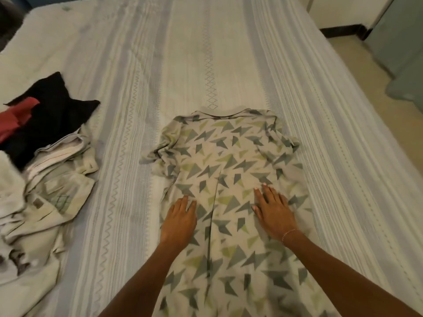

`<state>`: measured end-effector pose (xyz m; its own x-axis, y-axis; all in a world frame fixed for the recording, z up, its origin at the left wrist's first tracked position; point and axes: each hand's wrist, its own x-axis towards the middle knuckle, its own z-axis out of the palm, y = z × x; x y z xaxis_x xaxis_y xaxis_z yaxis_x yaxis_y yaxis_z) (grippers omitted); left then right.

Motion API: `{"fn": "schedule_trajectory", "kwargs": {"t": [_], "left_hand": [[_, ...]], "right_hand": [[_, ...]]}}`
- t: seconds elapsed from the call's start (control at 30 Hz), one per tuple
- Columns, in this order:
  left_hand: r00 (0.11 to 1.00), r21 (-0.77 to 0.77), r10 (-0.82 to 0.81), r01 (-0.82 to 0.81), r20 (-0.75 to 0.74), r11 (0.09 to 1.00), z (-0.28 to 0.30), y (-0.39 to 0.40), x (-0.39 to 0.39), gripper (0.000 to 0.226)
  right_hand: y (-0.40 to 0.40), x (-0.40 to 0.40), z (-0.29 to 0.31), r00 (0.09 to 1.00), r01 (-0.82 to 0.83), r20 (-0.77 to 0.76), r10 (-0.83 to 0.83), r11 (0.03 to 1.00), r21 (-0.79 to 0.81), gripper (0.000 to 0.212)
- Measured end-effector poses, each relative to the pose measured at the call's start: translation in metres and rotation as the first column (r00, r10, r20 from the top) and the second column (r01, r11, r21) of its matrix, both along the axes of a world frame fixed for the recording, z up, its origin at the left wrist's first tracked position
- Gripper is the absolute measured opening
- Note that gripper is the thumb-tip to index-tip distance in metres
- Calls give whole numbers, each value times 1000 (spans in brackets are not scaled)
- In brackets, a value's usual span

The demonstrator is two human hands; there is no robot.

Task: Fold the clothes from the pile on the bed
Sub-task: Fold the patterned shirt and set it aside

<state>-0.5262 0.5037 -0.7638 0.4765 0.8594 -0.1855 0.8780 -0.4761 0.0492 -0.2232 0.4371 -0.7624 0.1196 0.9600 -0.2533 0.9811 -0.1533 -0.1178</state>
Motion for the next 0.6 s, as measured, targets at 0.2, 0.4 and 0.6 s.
{"fn": "schedule_trajectory", "kwargs": {"t": [0.2,0.4,0.6], "left_hand": [[954,-127,296,-298,-37,946,22,-87,-14,46],[535,-364,839,-765,102,532,33,-171,-29,50],[280,-714,950,-637,138,291,33,-213,-56,47]], "right_hand": [[-77,-10,9,997,48,-54,-51,997,-59,59],[-185,10,18,834,547,-62,-548,836,-42,60],[-248,13,31,458,752,-453,-765,605,-262,36]]}}
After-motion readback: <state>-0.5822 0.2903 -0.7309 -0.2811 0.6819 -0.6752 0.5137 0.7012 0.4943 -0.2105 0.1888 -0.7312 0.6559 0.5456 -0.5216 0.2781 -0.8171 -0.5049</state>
